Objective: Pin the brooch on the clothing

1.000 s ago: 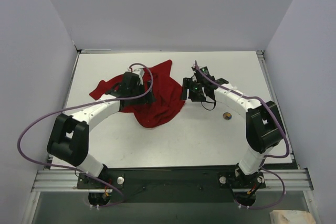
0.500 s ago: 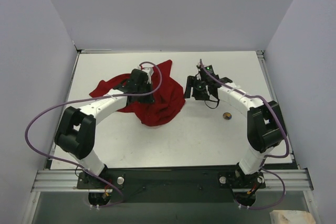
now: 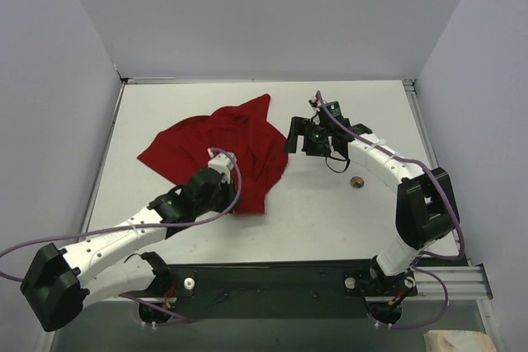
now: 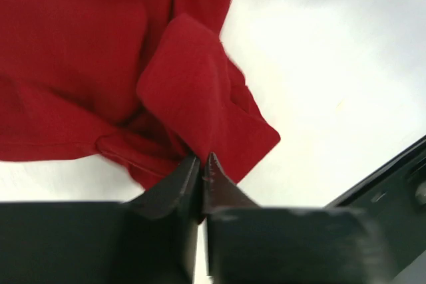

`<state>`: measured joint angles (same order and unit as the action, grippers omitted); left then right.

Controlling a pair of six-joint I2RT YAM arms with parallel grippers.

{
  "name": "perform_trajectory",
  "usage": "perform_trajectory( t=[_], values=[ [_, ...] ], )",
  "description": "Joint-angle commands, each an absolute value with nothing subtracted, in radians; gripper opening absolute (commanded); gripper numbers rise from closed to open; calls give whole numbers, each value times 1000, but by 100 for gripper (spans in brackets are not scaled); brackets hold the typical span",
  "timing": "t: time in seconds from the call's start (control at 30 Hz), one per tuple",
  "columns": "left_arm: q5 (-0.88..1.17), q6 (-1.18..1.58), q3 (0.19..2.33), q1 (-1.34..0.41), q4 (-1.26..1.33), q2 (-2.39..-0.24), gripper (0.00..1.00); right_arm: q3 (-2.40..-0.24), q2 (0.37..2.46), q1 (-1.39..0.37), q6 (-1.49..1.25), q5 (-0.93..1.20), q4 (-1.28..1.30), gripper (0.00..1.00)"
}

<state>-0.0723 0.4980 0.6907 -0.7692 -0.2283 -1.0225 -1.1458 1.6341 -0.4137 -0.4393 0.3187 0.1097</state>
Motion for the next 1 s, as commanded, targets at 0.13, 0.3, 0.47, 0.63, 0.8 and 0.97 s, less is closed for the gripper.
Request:
perform_trajectory(
  t=[0.13,0.3,0.47,0.63,0.8,0.97],
  values=[
    [-260,676,548,-884,-296,-870,78,-1189,1661,-474,-399,397,100,86],
    [-393,667,646,-821,-402,-853,97,-1248,1695,-534,-361,399,139,86],
    [-269,661,703,-591,-430,-962,97,-1293,1738,-601,-347,400,160,85],
    [-210,687,745,-241,-457,-1063,97,-1293,1747,-623,-351,391,166,84],
    [-115,748,719,107,-353,-1170,96,-1276,1737,-621,-341,373,170,84],
    [-33,773,794,308,-298,-1354,95,-1258,1730,-609,-330,354,187,84]
  ],
)
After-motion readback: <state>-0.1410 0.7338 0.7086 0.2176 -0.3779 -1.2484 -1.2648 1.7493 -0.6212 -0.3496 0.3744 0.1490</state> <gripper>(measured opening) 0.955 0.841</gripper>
